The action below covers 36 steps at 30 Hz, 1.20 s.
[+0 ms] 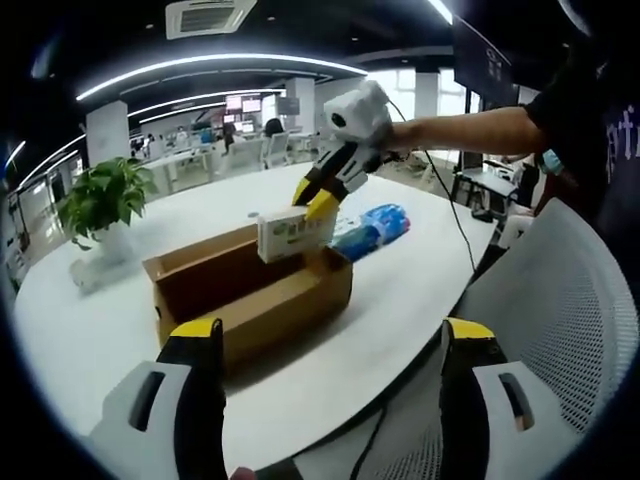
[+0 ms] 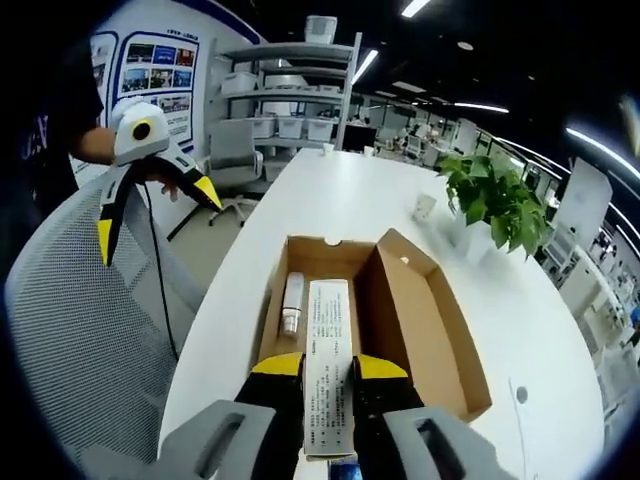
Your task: Operate the shoe box by opening the lid, removing the specified soft item, and placing it in the target area until the item is outside and the box remains undamaged.
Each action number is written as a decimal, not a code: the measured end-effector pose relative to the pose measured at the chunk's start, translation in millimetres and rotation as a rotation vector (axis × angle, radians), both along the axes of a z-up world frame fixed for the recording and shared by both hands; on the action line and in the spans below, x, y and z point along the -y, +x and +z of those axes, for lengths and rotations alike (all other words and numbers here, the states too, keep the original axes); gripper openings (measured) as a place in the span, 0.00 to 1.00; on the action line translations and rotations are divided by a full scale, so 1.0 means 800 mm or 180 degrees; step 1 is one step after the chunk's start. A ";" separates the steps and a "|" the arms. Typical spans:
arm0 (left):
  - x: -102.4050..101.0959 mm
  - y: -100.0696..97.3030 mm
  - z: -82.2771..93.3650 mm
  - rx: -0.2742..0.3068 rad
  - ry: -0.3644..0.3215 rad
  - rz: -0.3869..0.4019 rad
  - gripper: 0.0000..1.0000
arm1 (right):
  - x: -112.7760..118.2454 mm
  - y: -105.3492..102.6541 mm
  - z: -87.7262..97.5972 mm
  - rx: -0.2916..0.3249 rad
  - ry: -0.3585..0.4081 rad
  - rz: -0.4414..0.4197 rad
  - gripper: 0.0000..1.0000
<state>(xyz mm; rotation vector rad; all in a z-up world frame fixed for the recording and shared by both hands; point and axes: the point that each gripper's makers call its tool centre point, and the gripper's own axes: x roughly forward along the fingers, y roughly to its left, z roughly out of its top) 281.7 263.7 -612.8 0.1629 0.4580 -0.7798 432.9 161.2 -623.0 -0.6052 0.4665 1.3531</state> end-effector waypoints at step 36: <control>0.004 0.000 0.000 0.0003 -0.0024 -0.0044 0.98 | 0.146 0.049 0.015 0.0209 -0.0169 -0.0261 0.13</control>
